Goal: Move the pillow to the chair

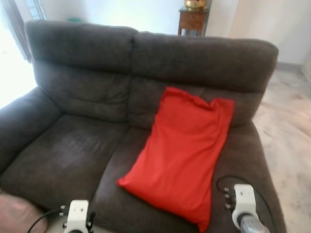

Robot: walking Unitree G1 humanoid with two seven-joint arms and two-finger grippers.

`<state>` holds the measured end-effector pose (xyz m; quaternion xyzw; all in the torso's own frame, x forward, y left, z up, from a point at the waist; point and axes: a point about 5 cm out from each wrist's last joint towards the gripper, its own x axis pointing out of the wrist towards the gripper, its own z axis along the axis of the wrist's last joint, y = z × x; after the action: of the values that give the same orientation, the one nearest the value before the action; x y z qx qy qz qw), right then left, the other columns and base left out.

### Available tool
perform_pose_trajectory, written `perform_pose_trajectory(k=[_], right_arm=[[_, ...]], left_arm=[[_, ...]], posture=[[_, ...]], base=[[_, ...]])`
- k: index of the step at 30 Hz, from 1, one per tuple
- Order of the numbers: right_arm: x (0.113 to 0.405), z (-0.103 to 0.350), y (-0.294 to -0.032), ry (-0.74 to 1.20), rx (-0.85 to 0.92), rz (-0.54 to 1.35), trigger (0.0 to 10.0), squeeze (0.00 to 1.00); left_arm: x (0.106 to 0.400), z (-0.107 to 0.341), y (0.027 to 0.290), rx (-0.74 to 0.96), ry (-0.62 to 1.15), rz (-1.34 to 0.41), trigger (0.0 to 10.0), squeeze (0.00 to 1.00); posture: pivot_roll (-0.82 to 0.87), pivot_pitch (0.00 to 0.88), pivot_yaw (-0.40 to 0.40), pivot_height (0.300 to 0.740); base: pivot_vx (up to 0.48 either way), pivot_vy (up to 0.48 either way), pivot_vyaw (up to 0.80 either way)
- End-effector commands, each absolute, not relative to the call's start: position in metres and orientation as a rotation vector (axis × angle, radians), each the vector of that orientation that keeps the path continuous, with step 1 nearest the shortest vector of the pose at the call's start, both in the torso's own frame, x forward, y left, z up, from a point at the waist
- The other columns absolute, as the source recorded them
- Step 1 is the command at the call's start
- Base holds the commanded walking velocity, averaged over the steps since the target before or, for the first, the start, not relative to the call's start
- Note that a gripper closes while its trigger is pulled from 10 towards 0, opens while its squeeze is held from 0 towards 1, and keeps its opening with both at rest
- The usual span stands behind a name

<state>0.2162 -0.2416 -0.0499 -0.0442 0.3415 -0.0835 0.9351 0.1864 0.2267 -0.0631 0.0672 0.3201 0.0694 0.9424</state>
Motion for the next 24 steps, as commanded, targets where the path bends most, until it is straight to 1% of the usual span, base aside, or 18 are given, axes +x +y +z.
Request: perform_pose_trajectory(k=[1,7,13,24], right_arm=[[0.212,-0.051,-0.246,0.706,-0.097,-0.18,10.0,0.0],[0.212,-0.052,-0.243,0.705,-0.12,-0.152,10.0,0.0],[0.212,-0.052,-0.239,0.697,-0.108,-0.12,10.0,0.0],[0.212,-0.054,-0.233,0.707,-0.081,-0.131,10.0,0.0]], left_arm=[[0.188,-0.064,0.221,0.123,0.658,0.136,10.0,0.0],[0.187,-0.065,0.221,0.124,0.661,0.136,10.0,0.0],[0.186,-0.065,0.222,0.124,0.666,0.137,10.0,0.0],[0.184,-0.067,0.225,0.128,0.698,0.134,10.0,0.0]], posture=[[0.04,0.0,0.013,0.74],[0.04,0.0,0.013,0.74],[0.04,0.0,0.014,0.74],[0.05,0.0,0.016,0.74]], base=[[0.0,0.277,0.0],[0.0,0.275,0.0],[0.0,0.275,0.78],[0.0,0.274,0.0]])
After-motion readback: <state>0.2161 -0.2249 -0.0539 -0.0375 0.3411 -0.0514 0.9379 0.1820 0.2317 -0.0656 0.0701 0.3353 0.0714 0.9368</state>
